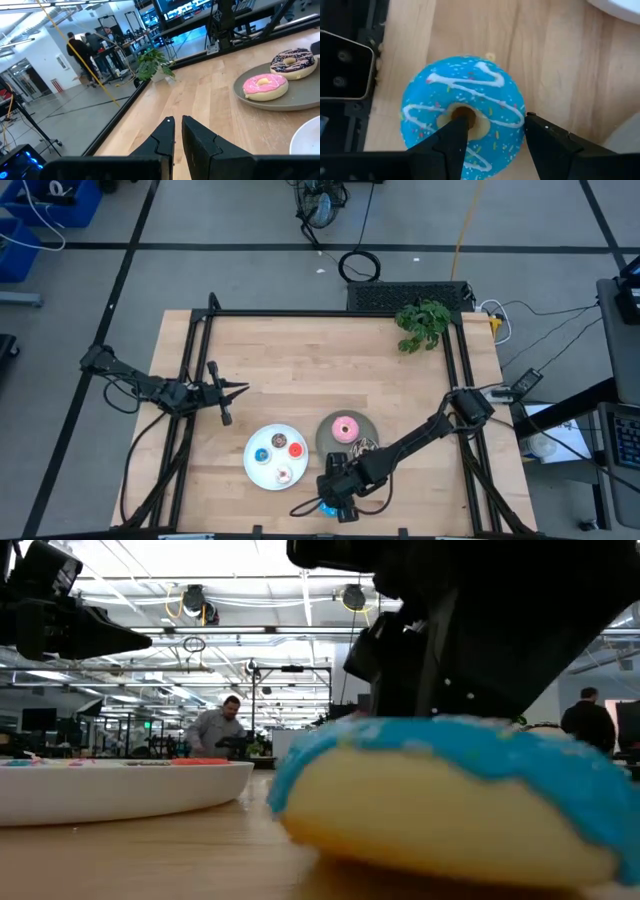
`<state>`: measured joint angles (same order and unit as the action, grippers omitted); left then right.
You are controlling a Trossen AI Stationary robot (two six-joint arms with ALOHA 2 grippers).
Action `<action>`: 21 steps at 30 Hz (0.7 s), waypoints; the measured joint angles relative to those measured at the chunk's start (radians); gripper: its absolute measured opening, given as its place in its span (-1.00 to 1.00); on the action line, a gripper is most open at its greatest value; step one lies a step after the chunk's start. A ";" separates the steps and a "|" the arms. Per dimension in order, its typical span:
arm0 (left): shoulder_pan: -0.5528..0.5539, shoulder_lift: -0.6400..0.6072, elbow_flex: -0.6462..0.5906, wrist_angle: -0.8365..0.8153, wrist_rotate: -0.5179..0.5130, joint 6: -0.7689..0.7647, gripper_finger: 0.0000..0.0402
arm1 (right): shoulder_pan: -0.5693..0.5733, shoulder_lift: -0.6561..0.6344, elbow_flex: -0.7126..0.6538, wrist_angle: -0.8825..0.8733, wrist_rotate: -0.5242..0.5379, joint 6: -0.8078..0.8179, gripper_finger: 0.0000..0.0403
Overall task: Pick & Place donuts
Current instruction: Put the large blue donut on the gray plate
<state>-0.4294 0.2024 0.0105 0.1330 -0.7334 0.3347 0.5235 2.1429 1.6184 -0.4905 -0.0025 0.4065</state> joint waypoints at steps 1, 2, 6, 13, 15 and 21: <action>0.000 0.000 0.000 0.000 0.000 0.000 -0.79 | 0.000 0.000 0.000 -0.009 0.000 0.000 -0.09; 0.000 0.000 0.000 0.000 0.000 0.000 -0.79 | 0.000 0.000 0.000 -0.010 0.000 0.001 -0.09; 0.000 0.000 0.000 0.000 0.000 0.000 -0.79 | 0.000 0.000 0.000 -0.009 0.001 -0.007 -0.09; 0.000 0.000 0.000 -0.001 0.000 0.000 -0.79 | 0.008 0.000 -0.011 0.009 0.053 -0.027 -0.09; 0.000 0.000 0.000 -0.001 0.000 0.001 -0.79 | 0.008 0.000 -0.037 0.032 0.053 -0.025 -0.09; 0.000 0.000 0.000 -0.001 0.000 0.001 -0.79 | 0.008 0.000 -0.068 0.068 0.029 -0.018 -0.09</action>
<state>-0.4297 0.2025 0.0105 0.1318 -0.7330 0.3362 0.5316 2.1426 1.5501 -0.4229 0.0265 0.3887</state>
